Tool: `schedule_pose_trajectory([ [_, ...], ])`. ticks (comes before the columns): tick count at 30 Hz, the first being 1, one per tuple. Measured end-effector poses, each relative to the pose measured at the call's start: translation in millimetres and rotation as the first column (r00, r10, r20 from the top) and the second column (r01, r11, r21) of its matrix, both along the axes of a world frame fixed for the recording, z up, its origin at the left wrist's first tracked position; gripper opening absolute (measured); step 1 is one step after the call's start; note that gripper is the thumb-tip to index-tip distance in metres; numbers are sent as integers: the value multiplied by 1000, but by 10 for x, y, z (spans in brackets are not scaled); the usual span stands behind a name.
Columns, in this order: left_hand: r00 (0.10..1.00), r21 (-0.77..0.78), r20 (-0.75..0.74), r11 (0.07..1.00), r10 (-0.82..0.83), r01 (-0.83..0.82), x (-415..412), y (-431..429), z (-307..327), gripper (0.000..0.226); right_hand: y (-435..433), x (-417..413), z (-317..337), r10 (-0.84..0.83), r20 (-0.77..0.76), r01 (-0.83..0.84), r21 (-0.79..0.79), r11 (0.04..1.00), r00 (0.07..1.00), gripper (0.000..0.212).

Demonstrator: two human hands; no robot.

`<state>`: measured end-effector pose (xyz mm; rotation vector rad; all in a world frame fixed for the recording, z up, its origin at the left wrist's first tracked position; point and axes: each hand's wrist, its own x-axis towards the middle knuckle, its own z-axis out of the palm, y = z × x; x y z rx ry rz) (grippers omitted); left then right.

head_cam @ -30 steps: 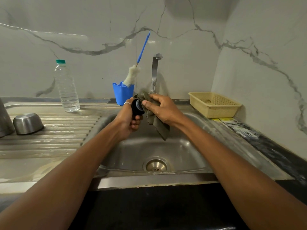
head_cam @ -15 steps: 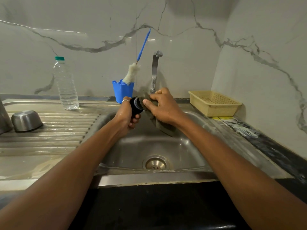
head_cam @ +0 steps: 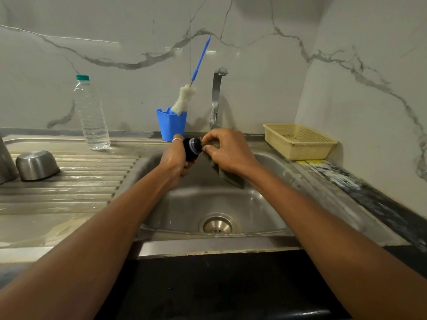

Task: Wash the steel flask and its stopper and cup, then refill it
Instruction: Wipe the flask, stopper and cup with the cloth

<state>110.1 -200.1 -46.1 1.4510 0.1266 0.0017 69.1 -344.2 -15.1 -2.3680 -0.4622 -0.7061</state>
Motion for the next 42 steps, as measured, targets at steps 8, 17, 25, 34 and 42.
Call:
schedule_pose_trajectory([
  [8,997,-76,11,994,76,-75,35,5,53,44,148,-60,27,79,23,-81,131,988,997,16],
  [17,998,-11,46,999,36,-36,-74,-92,82,44,76,-93,83,0,-21,4,183,983,1000,13],
  [25,997,8,57,999,49,-49,-42,-7,94,38,83,-114,75,47,-64,-38,136,990,997,14],
  [34,994,12,94,998,57,-59,-92,-63,140,37,60,-133,112,16,-19,-14,95,995,1000,13],
  [42,984,62,165,995,72,-83,-45,-1,118,39,63,-178,141,179,-143,-146,213,966,973,11],
])
